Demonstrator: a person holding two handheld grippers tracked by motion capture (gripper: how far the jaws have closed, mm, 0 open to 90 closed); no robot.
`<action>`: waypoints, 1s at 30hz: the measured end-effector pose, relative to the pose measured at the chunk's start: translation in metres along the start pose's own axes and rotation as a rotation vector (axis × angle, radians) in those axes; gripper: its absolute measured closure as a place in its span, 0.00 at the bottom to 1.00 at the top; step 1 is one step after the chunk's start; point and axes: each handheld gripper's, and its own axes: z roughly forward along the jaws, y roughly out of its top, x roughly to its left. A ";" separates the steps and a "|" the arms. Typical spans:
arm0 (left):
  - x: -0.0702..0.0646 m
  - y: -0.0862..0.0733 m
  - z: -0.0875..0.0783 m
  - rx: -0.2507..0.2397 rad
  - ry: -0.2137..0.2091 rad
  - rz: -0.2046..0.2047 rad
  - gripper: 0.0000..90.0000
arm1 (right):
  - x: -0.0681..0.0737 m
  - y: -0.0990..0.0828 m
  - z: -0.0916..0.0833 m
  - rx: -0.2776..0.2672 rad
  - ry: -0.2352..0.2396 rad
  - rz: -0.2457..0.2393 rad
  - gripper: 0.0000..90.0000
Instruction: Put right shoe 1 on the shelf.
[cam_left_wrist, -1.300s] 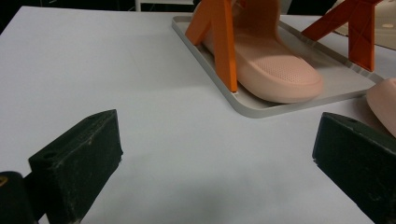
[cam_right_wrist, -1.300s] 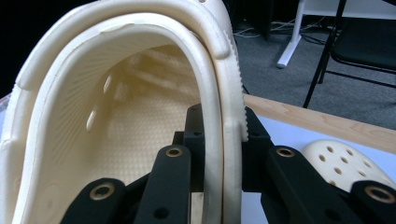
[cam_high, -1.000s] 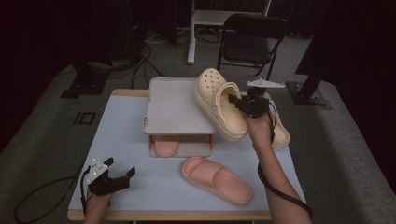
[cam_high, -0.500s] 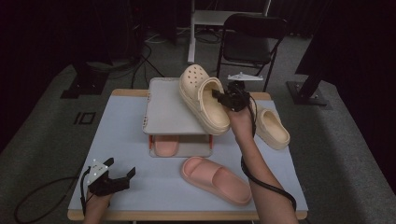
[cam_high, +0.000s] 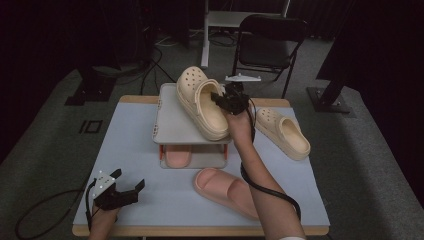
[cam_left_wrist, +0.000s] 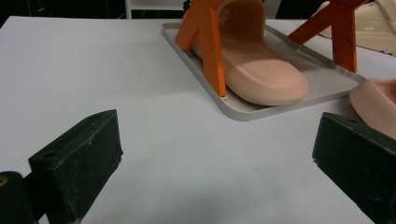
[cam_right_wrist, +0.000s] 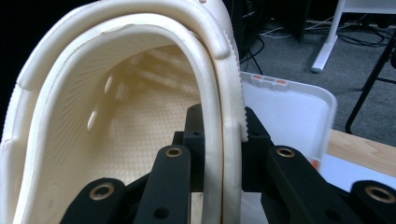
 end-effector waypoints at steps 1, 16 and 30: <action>0.000 0.000 0.000 0.000 -0.001 0.003 0.02 | 0.003 0.001 0.004 0.003 -0.003 -0.013 0.86; -0.001 0.001 0.000 -0.001 -0.010 0.007 0.02 | 0.033 0.006 0.043 0.030 -0.011 -0.013 0.86; -0.001 0.000 -0.002 -0.007 -0.016 0.003 0.02 | 0.042 0.006 0.063 0.058 -0.040 0.002 0.86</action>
